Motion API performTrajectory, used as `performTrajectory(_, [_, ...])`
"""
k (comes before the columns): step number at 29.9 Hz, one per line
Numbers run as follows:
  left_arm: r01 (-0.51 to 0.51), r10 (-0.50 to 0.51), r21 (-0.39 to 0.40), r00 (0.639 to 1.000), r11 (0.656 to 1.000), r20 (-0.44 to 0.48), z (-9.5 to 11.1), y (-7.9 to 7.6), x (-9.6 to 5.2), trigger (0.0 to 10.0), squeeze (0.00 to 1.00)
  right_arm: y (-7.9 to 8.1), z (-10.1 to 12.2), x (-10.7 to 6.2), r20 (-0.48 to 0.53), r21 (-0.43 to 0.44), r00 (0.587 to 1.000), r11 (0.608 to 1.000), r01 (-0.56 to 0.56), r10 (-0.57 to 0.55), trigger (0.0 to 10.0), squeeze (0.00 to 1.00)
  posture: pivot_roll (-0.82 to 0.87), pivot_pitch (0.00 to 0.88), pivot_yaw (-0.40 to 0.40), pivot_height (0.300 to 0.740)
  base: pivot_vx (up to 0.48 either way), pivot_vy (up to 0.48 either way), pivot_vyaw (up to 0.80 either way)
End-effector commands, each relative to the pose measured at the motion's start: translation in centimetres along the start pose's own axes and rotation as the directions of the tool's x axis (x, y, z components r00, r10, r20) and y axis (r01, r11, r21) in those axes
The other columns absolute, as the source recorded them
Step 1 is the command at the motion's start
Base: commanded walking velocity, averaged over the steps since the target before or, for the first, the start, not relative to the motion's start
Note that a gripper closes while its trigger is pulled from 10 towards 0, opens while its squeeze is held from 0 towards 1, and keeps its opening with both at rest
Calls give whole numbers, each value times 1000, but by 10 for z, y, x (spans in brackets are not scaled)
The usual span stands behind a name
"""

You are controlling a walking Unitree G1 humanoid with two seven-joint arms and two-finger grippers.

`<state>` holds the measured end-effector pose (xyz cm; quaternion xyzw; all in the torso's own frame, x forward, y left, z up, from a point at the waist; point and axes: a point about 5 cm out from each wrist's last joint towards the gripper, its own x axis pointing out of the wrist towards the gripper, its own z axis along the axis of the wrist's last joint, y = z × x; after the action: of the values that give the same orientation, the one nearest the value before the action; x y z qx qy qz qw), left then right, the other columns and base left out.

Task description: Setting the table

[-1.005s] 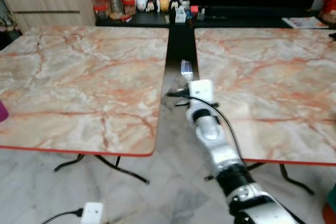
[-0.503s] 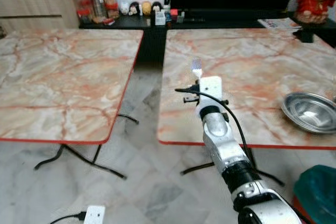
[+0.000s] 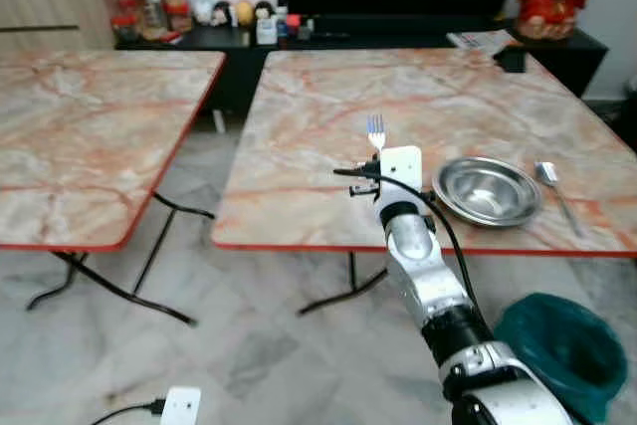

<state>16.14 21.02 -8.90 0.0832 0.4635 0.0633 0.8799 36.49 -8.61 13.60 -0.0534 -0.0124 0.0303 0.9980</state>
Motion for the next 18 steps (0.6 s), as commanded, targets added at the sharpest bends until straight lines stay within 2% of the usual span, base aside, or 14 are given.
performTrajectory(1, [-12, 12, 8, 1000, 1000, -7, -2, 6, 0, 10000, 0, 8, 10, 2, 32, 2, 999, 1000, -22, 21, 10000, 0, -36, 0, 13, 727, 0, -401, 0])
performTrajectory(18, [-5, 6, 16, 1000, 1000, -3, -1, 5, 0, 10000, 0, -3, 9, 4, 25, 2, 999, 1000, 23, -23, 10000, 0, -38, 0, 20, 727, 0, -403, 0])
